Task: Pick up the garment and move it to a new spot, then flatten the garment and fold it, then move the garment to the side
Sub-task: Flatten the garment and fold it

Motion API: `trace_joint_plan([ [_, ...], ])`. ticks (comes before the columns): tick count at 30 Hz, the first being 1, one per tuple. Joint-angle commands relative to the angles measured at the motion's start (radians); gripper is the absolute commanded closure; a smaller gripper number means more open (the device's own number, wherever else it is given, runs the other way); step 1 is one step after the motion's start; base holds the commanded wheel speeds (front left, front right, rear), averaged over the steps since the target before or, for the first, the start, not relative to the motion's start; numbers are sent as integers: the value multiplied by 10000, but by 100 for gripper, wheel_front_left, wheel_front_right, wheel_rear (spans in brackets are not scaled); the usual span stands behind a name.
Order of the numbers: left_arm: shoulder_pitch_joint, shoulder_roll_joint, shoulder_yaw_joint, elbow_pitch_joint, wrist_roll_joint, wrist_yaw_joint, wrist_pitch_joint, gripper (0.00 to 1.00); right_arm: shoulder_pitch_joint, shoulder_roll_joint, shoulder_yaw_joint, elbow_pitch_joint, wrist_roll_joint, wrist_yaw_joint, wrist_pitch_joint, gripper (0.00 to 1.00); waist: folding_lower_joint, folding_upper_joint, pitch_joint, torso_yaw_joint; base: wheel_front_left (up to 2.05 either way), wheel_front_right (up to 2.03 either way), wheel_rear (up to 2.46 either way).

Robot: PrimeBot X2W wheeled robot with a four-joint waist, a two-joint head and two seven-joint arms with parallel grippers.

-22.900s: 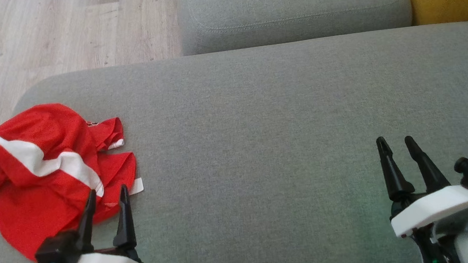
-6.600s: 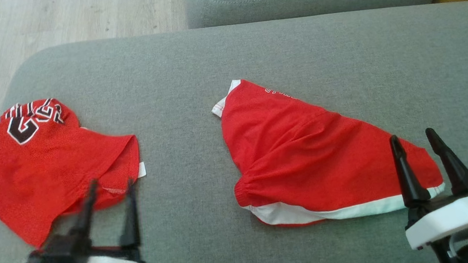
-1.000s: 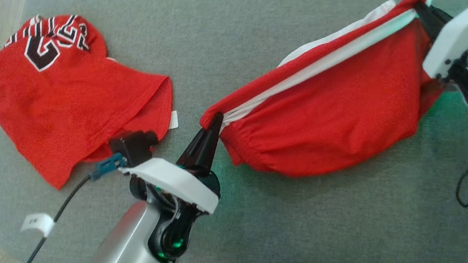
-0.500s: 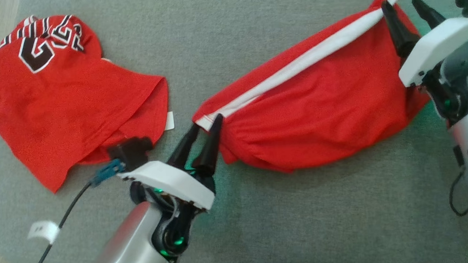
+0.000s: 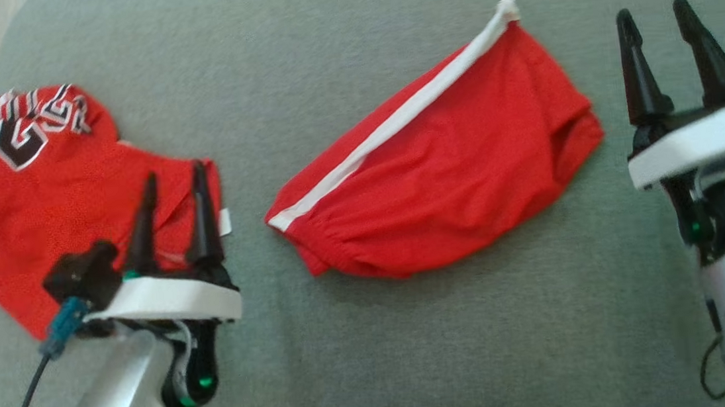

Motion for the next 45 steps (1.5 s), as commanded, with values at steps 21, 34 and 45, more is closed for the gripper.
trace_joint_plan([
  [21,1894,1793,838,-2212,2991,1318,616,0,4565,1376,-422,-4632,-1024,-9,1441,0,2,0,-1176,-1012,0,0,0],
  [34,2277,1793,892,-2396,2748,1553,755,0,5075,1546,-759,-5050,-1166,-9,1857,0,2,0,-1210,-991,0,0,0],
  [45,2118,1796,890,-2463,2701,1568,752,0,4819,1571,-1012,-4812,-1133,-9,2084,0,2,0,-979,-958,0,0,0],
])
